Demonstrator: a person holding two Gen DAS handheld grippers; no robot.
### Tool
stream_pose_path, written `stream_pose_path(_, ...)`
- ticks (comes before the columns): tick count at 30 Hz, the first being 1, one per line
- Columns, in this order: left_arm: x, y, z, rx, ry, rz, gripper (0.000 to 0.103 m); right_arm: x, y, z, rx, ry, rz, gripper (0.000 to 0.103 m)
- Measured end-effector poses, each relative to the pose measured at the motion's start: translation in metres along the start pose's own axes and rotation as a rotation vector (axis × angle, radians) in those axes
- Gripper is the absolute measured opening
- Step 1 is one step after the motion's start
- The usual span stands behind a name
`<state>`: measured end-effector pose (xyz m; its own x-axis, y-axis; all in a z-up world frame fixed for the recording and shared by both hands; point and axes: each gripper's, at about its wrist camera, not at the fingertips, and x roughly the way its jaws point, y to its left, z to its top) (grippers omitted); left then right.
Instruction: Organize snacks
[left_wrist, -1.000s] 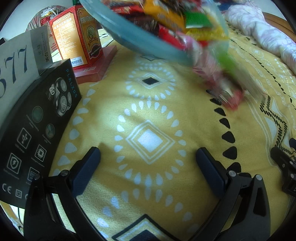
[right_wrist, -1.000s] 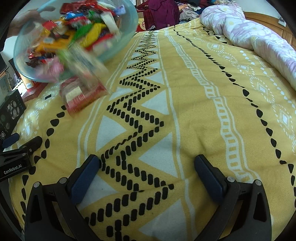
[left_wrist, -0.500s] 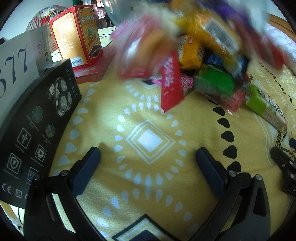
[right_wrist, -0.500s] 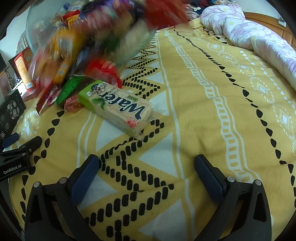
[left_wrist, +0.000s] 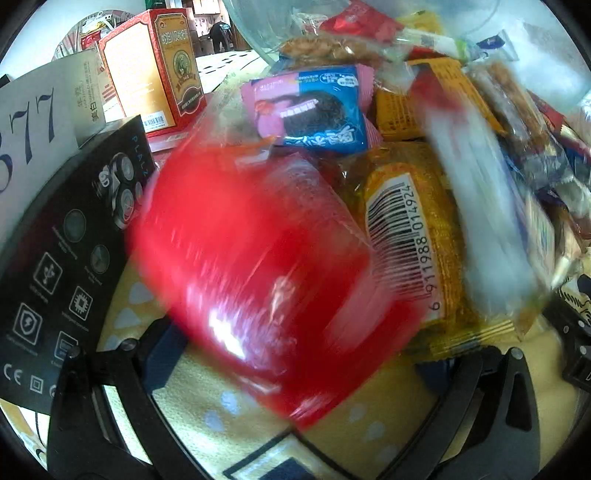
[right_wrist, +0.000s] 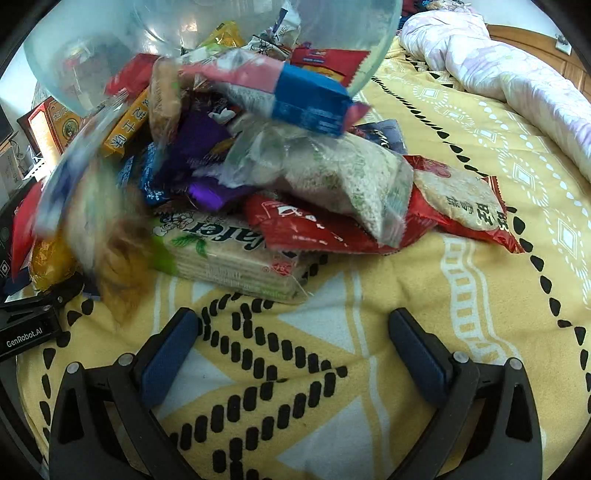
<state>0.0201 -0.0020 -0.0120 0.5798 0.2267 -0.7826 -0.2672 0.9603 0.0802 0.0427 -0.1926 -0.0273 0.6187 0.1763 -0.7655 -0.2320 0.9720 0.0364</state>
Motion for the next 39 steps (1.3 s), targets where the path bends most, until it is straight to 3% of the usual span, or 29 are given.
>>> stream_pose_path(39,-0.001,0.001,-0.001,0.003,-0.001,0.002,0.103,-0.007,0.01,0.0,-0.017,0.003,-0.025,0.103)
